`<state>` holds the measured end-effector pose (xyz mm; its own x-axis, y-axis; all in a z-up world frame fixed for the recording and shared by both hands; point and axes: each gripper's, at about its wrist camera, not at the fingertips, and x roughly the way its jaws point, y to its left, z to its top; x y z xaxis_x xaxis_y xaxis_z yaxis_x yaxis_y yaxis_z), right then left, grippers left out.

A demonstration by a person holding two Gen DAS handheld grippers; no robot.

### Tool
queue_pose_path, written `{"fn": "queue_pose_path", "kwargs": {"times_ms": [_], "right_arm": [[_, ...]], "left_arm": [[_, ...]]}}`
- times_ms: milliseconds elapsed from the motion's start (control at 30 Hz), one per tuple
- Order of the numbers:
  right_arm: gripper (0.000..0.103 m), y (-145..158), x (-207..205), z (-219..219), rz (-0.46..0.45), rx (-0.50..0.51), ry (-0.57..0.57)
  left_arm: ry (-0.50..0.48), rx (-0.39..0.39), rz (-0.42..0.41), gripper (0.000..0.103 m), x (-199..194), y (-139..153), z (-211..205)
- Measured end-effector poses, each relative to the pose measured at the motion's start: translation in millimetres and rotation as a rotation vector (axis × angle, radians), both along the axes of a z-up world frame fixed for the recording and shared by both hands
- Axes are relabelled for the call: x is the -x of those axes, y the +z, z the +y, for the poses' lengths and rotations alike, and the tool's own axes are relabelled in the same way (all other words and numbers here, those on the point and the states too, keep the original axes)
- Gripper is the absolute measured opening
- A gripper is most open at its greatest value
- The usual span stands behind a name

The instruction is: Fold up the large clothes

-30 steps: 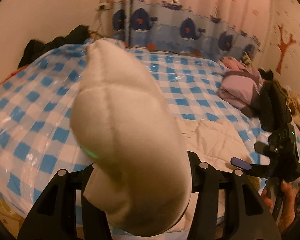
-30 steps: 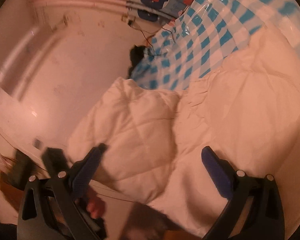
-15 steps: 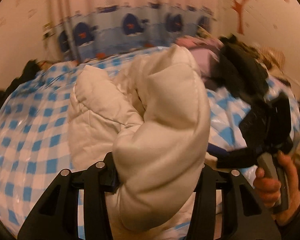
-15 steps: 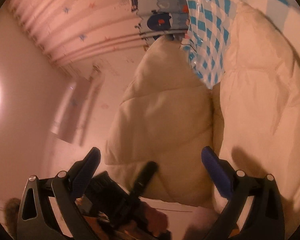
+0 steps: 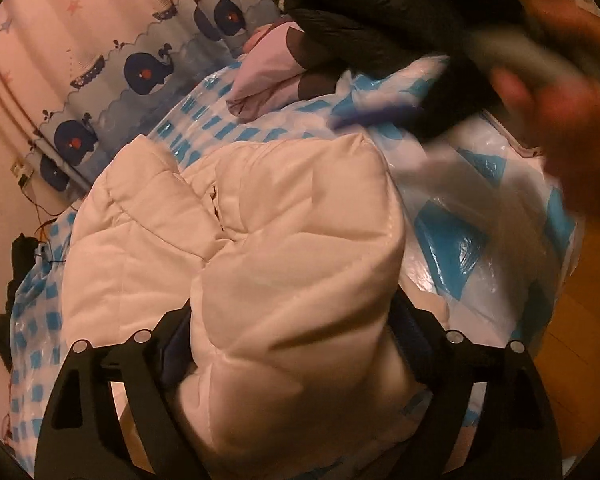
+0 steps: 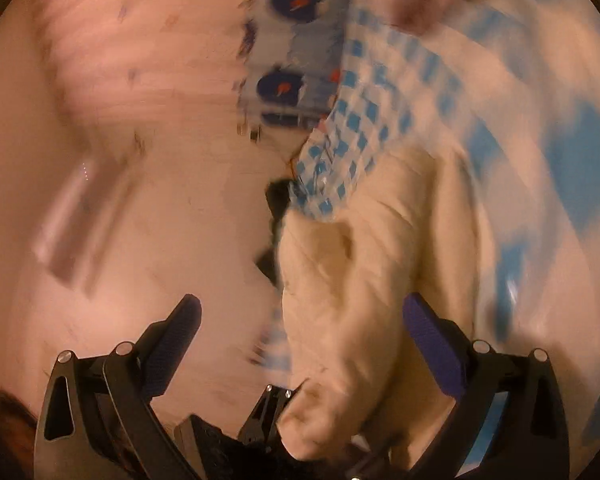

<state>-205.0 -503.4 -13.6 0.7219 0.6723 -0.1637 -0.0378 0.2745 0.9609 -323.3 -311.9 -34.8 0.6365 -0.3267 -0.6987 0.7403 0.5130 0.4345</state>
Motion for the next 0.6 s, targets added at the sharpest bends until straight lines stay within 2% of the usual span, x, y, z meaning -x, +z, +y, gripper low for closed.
{"fn": "queue_pose_path", "kwargs": {"times_ms": [33,133,267,367,467,533,600], "right_arm": [[0.097,17.5,-16.4,7.3,0.001,0.093,0.055],[0.097,41.2,-71.0,39.6,0.042,0.254,0.233],[0.097,31.6,-128.2,83.4,0.137,0.353,0.389],[0.097,22.8,-145.1,104.5,0.178,0.403,0.441],[0.097,22.0,-148.1,112.9,0.199,0.427,0.473],[0.097,27.5,-153.1,116.5,0.193,0.447,0.488],[0.097,34.6,-163.2,121.6,0.2,0.475,0.507]], "left_arm": [[-0.006,0.002,0.006,0.082,0.3,3.1,2.2],[-0.026,0.032,0.038,0.082,-2.3,18.2,15.7],[-0.061,0.074,0.044,0.082,12.1,44.3,45.2],[-0.081,0.15,0.035,0.082,30.8,76.8,85.9],[-0.016,0.252,-0.016,0.082,26.5,108.5,137.6],[0.101,0.318,-0.04,0.082,0.4,119.3,170.2],[0.217,0.398,0.022,0.082,-45.4,117.9,198.1]]}}
